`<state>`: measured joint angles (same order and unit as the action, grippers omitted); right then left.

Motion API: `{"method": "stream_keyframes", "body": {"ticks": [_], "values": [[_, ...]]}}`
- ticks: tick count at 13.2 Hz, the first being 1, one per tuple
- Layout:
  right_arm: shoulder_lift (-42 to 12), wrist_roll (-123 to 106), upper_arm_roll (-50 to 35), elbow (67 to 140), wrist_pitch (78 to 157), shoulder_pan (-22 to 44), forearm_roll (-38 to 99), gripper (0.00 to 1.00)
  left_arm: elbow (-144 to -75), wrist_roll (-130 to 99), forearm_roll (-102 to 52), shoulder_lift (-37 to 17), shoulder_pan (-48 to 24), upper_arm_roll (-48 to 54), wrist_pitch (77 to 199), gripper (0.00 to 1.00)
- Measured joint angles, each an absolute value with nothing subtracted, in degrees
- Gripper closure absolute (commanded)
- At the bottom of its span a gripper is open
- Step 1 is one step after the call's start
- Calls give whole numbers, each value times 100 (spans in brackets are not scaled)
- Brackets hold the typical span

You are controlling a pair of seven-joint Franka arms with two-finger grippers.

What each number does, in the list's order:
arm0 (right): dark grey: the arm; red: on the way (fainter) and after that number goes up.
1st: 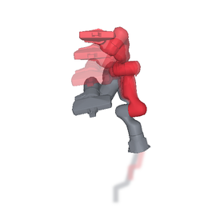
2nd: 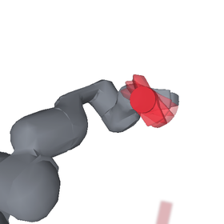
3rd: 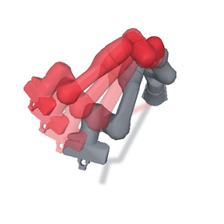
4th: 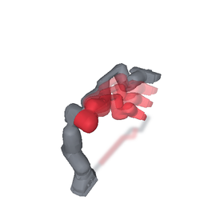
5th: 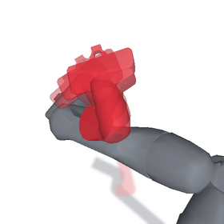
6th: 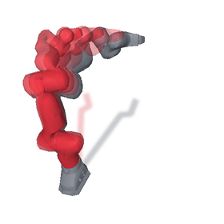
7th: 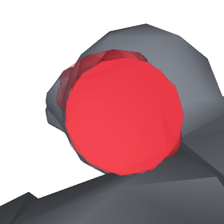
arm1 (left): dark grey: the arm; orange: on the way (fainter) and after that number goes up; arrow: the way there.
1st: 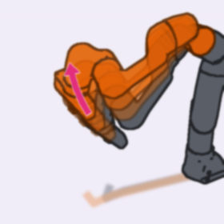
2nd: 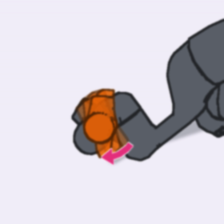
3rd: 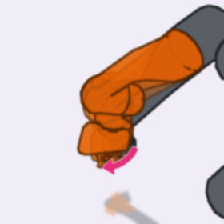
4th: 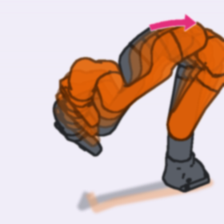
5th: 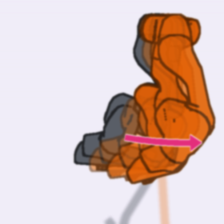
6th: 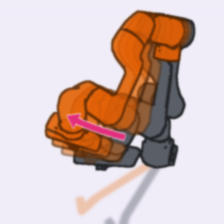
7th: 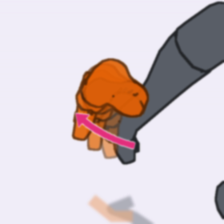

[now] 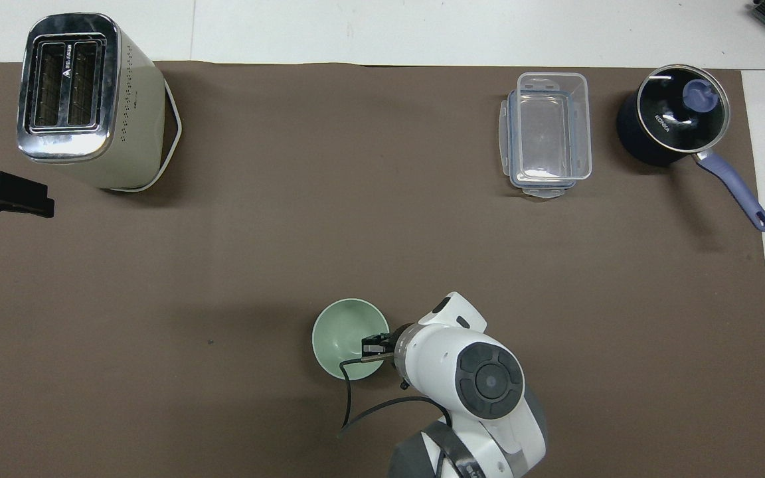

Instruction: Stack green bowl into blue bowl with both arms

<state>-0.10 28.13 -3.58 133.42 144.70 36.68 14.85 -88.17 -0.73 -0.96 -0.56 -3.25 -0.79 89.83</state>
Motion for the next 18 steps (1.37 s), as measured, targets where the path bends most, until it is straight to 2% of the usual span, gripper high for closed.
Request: {"method": "stream_keyframes", "body": {"ticks": [1, 4, 7, 12, 15, 18], "values": [[-9, 2824, -358, 13297, 14470, 3667, 1485, 0, -8817, -73, -96, -56, -325, -79, 8983, 0], [43, 3012, -319, 12906, 14049, 3620, 1485, 0, -8817, -73, -96, -56, -325, -79, 8983, 0], [374, 3062, -272, 12468, 13228, 3127, 1483, 0, -8817, -73, -96, -56, -325, -79, 8982, 0], [1031, 2769, -229, 12413, 12462, 1754, 822, 0, -8817, -73, -96, -56, -325, -79, 8981, 0], [1218, 2039, -212, 12378, 12255, 764, 757, 0, -8817, -73, -96, -56, -325, -79, 8981, 0], [1257, 1486, -193, 11756, 11338, -61, 637, 0, -8817, -73, -96, -56, -325, -79, 8981, 0]]}}
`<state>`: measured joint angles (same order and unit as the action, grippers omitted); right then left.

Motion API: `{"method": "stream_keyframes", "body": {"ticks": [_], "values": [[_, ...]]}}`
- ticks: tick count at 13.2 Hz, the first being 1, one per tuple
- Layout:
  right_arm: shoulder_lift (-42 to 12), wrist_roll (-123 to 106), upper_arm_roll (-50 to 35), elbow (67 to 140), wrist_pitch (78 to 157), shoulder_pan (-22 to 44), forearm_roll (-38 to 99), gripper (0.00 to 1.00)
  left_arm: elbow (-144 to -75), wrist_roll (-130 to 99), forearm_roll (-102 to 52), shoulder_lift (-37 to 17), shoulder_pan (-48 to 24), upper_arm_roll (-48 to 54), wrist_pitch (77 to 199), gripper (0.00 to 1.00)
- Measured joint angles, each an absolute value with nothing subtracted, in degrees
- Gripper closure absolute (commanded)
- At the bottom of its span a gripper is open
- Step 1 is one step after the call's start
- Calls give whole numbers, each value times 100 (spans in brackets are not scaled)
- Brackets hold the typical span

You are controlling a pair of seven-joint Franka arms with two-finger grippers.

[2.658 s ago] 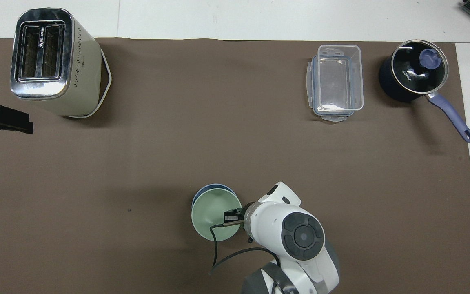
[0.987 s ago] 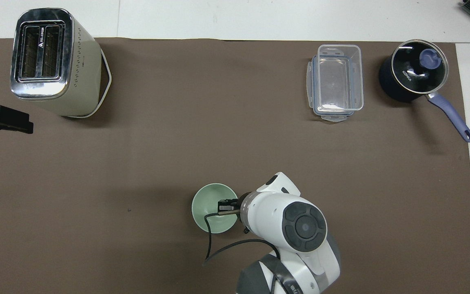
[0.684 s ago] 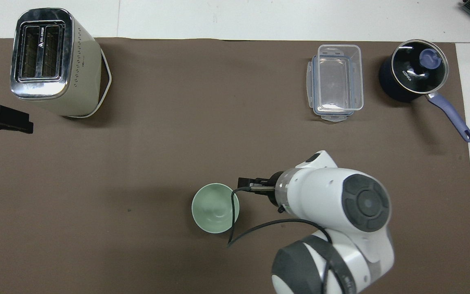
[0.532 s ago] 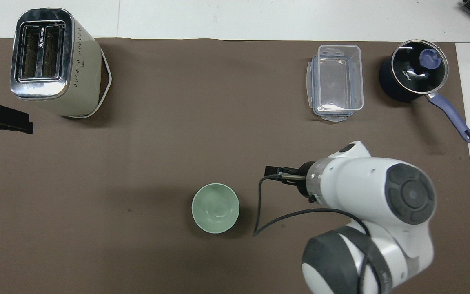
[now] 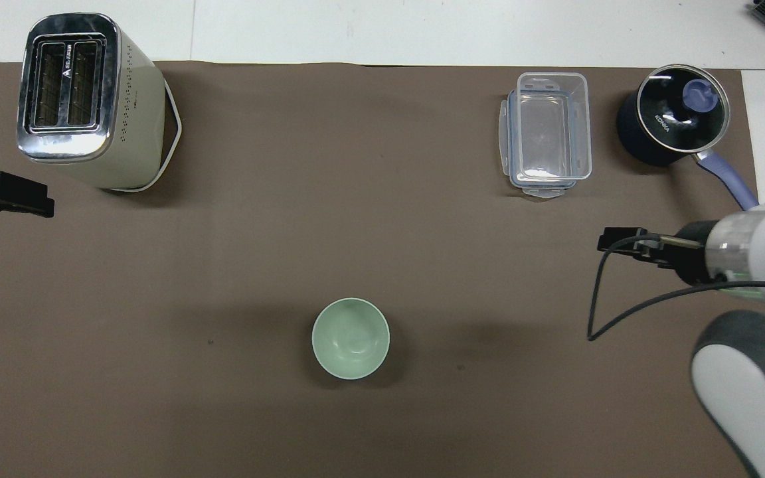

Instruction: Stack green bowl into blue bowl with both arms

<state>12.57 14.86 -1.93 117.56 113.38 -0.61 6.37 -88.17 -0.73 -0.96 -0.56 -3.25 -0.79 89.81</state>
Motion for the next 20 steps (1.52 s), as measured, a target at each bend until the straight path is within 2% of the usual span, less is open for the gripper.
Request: {"method": "stream_keyframes", "body": {"ticks": [5, 8, 11, 14, 20], "values": [[1061, 1441, -209, 10264, 9923, -296, -128, 0, -8817, -73, -96, -56, -325, -79, 8981, 0], [602, 1355, -221, 9356, 9159, -297, -242, 0, -8817, -73, -97, -56, -325, -79, 8981, 0], [61, 1300, -221, 8568, 8746, -306, -267, 0, -8817, -73, -97, -56, -325, -79, 8980, 0], [-134, 1266, -227, 8323, 8673, -307, -267, 0, -8817, -73, -97, -56, -325, -79, 8980, 0], [-133, 1121, -251, 8321, 8617, -305, -266, 0, -8817, -73, -97, -56, -325, -79, 8980, 0]]}}
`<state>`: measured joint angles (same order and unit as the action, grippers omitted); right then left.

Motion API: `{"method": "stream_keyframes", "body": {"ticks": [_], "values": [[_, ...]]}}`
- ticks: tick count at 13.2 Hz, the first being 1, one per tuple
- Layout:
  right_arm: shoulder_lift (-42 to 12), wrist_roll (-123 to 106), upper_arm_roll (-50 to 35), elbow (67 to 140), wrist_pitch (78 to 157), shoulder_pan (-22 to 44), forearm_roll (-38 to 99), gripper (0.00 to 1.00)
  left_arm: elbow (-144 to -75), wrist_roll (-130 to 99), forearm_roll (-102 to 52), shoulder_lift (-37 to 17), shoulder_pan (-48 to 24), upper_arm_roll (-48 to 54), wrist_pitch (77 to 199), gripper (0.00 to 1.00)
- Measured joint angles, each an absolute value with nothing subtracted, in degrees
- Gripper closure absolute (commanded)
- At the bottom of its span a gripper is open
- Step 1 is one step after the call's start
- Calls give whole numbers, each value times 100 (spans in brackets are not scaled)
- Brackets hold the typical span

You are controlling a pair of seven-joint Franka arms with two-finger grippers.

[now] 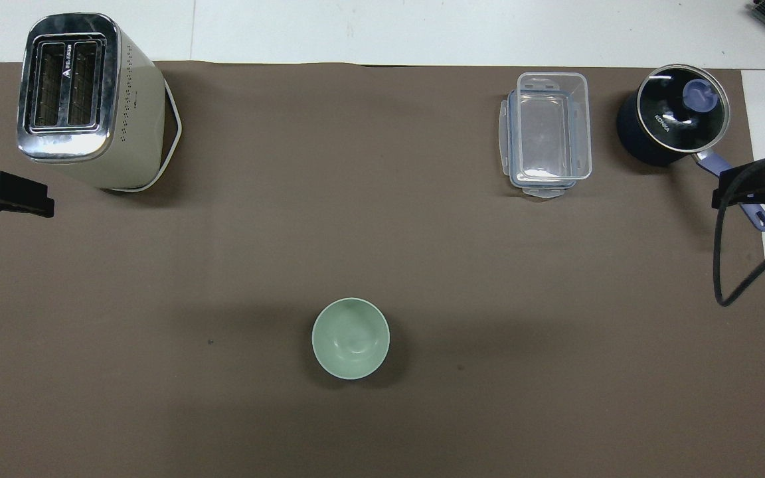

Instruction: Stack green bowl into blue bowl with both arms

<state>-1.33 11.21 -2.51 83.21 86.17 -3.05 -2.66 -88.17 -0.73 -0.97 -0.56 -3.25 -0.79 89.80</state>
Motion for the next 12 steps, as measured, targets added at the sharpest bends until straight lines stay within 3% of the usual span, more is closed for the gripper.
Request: {"method": "stream_keyframes", "body": {"ticks": [12], "values": [[-58, 1002, -268, 8486, 8527, -287, -266, 0, -8817, -73, -97, -56, -325, -79, 8977, 0]]}}
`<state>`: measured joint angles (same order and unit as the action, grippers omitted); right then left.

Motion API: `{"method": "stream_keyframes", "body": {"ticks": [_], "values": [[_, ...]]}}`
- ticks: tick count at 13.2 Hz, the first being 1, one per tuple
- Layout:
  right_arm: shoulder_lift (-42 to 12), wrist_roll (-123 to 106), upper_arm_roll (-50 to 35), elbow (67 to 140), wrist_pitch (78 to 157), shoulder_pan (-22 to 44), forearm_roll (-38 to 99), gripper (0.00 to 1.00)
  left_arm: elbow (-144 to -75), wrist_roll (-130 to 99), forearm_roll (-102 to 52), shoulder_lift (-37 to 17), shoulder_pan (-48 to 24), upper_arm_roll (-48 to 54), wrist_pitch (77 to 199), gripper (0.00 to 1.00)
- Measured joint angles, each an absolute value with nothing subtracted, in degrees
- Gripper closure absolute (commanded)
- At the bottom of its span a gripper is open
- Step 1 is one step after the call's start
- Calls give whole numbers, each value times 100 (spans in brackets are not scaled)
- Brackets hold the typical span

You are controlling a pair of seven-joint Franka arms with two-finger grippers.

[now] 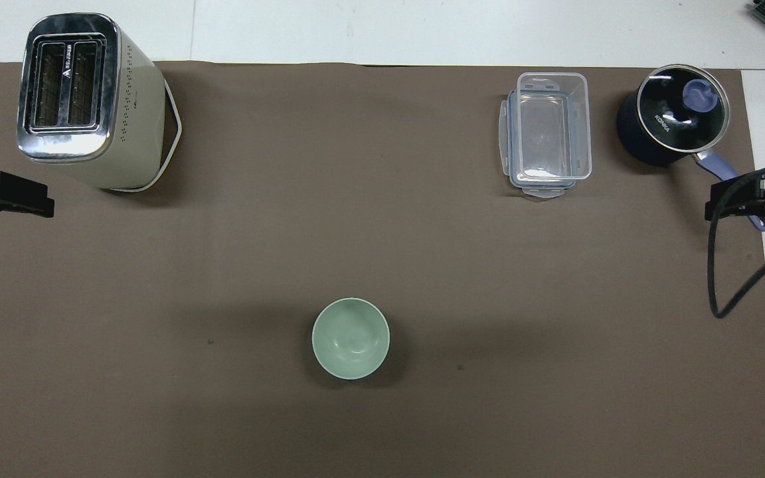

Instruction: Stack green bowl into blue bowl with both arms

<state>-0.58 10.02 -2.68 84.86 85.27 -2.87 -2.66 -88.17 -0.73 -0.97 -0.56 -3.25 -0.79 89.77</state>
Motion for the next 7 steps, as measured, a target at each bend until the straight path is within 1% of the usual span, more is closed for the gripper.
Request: {"method": "stream_keyframes", "body": {"ticks": [7], "values": [[12, 998, -268, 8623, 8528, -287, -266, 0, -8817, -73, -97, -56, -325, -79, 8976, 0]]}}
